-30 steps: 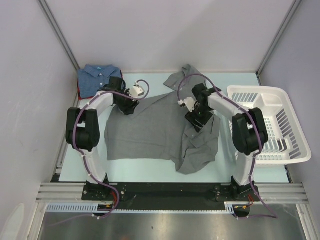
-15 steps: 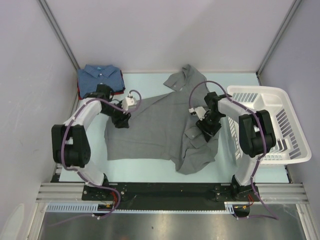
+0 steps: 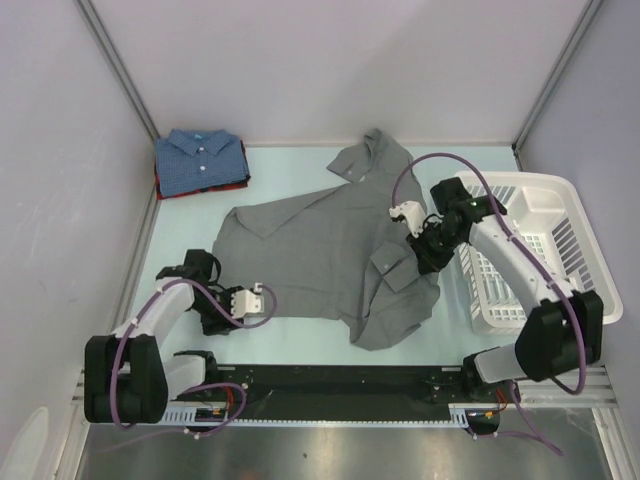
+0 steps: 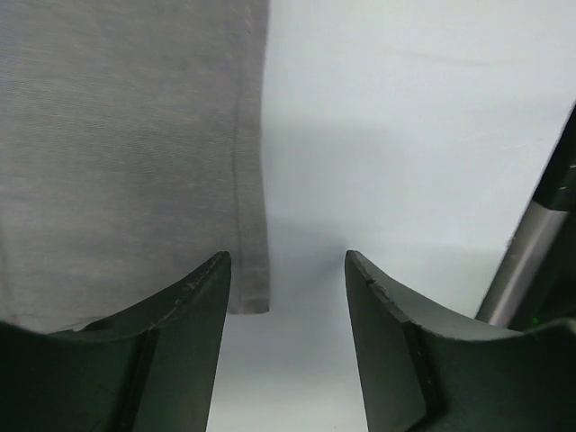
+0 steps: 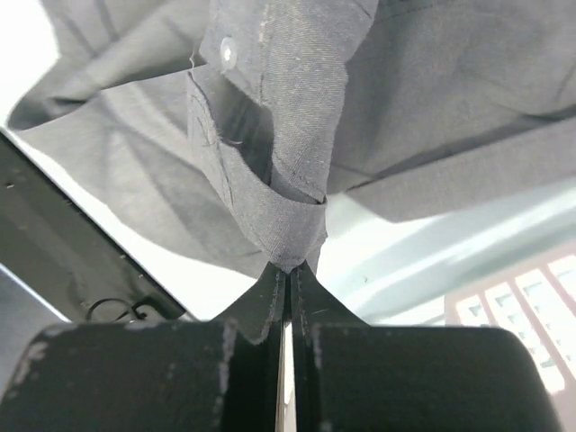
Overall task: Fold and stack the long sleeve shirts
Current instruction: Fold the shirt
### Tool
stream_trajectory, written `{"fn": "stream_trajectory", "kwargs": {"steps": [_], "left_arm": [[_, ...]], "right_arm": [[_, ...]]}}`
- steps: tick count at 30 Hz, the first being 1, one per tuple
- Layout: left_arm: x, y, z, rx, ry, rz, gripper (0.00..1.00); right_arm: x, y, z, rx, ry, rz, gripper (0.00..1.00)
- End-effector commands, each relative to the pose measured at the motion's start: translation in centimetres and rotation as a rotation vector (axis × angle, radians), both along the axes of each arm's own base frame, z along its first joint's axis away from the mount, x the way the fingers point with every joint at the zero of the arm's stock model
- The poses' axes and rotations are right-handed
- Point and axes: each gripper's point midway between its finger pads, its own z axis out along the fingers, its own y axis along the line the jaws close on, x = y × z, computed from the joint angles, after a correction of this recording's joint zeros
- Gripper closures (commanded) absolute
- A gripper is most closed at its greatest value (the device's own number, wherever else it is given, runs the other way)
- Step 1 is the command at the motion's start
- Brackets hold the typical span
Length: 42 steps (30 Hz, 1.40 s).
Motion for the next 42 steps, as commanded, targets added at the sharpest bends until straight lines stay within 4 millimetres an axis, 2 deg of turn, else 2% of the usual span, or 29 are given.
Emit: {"fn": "stream_trajectory", "kwargs": {"steps": [1,2,3,6,7,9,11,13,14,15,17,18,22,23,24,26,29,32,35,41,42], "left_arm": [[1.3,1.2,-1.6,0.072,-0.135,-0.098,0.44],[0.9,1.3,-2.0,0.078,-0.118,-0.1,0.46],[0.7,1.3,-2.1,0.08,-0.112,-0.1,0.49],[0.7,1.5,-2.1,0.09,-0.122,-0.098,0.66],[0.6,1.5,-2.1,0.091,-0.121,-0.096,0.76],[0.6,1.6,-1.8,0.096,-0.13,-0.096,0.82],[0.8,1.6,-1.1,0.099,-0.141,-0.099,0.91],[-0.1,1.7,-0.5,0.099,-0.109,-0.107,1.0],[0.2,1.7,0.2,0.1,-0.121,-0.106,1.0],[-0.7,1.6,0.5,0.097,-0.091,-0.116,1.0],[-0.9,1.4,1.5,0.083,-0.102,-0.13,1.0],[-1.6,1.3,1.6,0.078,-0.087,-0.142,1.0],[-1.5,1.1,3.4,0.071,-0.113,-0.15,1.0],[-1.0,0.8,4.4,0.053,-0.127,-0.149,1.0],[-1.6,0.7,4.9,0.043,-0.094,-0.142,1.0],[-0.8,0.7,6.2,0.018,-0.097,-0.099,1.0],[0.6,0.5,7.3,-0.001,-0.109,-0.059,1.0],[2.6,-0.1,8.1,-0.043,-0.102,0.014,1.0],[4.8,0.0,8.4,-0.046,-0.083,0.068,1.0],[8.8,0.0,9.4,-0.069,-0.098,0.147,1.0],[9.2,0.1,9.0,-0.066,-0.086,0.156,1.0]], "right_arm": [[-2.2,0.3,3.3,0.037,-0.057,0.031,1.0],[-2.4,0.4,4.0,0.043,-0.079,0.031,1.0],[-2.4,0.4,5.6,0.058,-0.129,0.028,1.0],[-3.0,0.5,8.6,0.092,-0.197,0.014,1.0],[-3.5,0.3,9.9,0.106,-0.233,0.011,1.0],[-3.9,0.2,11.5,0.122,-0.278,0.006,1.0],[-4.4,0.1,14.4,0.149,-0.353,0.002,1.0],[-4.6,0.1,17.2,0.173,-0.431,0.003,1.0],[-5.0,0.1,18.4,0.187,-0.461,0.006,1.0],[-5.2,0.1,19.1,0.194,-0.482,0.015,1.0],[-6.1,0.1,20.6,0.206,-0.52,0.036,1.0],[-6.3,-0.1,20.9,0.2,-0.531,0.042,1.0],[-7.8,-0.7,21.2,0.171,-0.54,0.075,1.0],[-7.9,-0.8,21.3,0.165,-0.552,0.081,1.0],[-7.9,-1.2,22.0,0.156,-0.578,0.078,1.0],[-7.9,-1.5,22.5,0.142,-0.598,0.086,1.0],[-7.1,-1.5,23.4,0.132,-0.643,0.092,1.0],[-5.0,-1.3,23.7,0.104,-0.688,0.099,1.0],[-2.2,-0.9,24.2,0.069,-0.747,0.104,1.0],[2.7,-0.2,26.5,0.002,-0.852,0.13,1.0],[3.6,0.0,27.1,-0.007,-0.883,0.144,1.0]]}}
